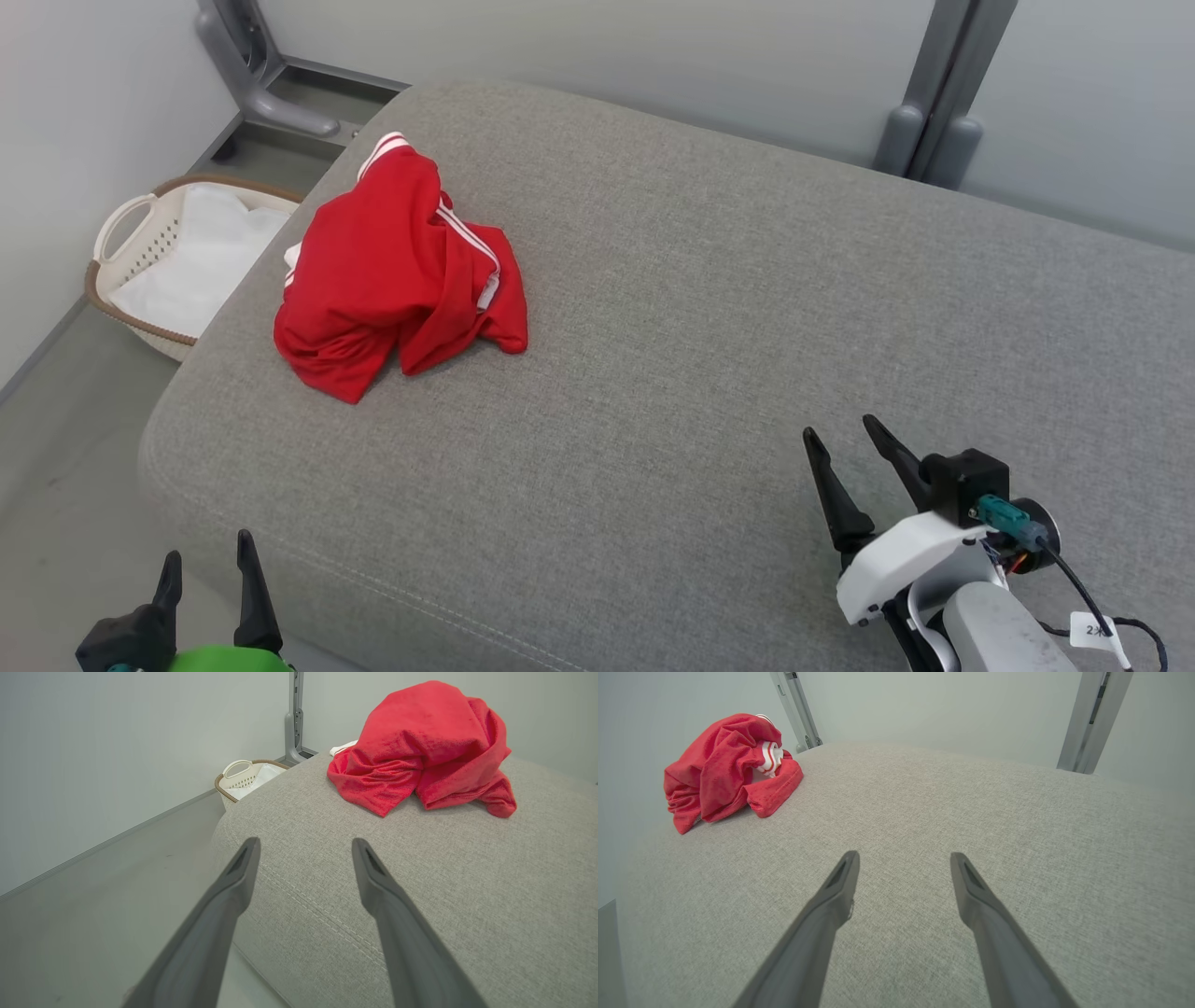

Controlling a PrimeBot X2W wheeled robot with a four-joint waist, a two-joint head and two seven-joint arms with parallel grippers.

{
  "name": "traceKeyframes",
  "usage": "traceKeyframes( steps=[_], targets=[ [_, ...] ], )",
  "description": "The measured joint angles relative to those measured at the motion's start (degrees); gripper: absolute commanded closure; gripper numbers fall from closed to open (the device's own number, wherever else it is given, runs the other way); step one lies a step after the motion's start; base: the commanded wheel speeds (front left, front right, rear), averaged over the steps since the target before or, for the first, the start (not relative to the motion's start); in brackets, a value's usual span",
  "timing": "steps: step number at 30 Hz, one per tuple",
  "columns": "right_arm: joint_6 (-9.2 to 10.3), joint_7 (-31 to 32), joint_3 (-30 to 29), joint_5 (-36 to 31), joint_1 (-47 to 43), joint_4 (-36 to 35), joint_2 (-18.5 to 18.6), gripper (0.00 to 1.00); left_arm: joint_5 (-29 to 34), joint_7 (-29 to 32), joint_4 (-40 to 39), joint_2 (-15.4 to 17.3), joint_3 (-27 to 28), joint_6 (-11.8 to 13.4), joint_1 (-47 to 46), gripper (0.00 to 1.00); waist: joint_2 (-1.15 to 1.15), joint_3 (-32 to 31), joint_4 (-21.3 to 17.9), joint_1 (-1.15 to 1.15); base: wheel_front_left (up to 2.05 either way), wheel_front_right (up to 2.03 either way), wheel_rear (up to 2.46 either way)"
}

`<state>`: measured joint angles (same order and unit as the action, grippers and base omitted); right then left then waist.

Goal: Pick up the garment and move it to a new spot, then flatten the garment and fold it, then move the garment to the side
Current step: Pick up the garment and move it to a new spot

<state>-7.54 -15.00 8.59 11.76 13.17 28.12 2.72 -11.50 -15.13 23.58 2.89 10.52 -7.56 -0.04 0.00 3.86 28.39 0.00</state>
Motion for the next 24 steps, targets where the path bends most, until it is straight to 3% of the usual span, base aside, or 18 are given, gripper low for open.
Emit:
traceKeyframes(
  steps=[7,17,24],
  targets=[
    [0.0,0.0,0.92,-1.05,3.4,-0.63,-0.05,0.0,-7.47,0.01,2.92,1.49,-3.28,0.0,-5.06,0.0,0.0,3.41,0.01,0.0,0.0,0.0,0.0],
    [0.0,0.0,2.6,-5.41,10.69,-4.71,-0.02,0.0,-20.95,-0.01,5.7,13.68,-12.48,0.0,-24.84,0.0,0.0,11.47,-2.8,0.0,0.0,0.0,0.0],
    [0.0,-0.01,6.14,-6.45,15.24,-7.69,0.04,0.0,-31.31,0.0,11.94,23.09,-24.28,0.0,-38.15,0.0,0.0,18.77,-6.03,0.01,0.0,0.0,0.0]
  ],
)
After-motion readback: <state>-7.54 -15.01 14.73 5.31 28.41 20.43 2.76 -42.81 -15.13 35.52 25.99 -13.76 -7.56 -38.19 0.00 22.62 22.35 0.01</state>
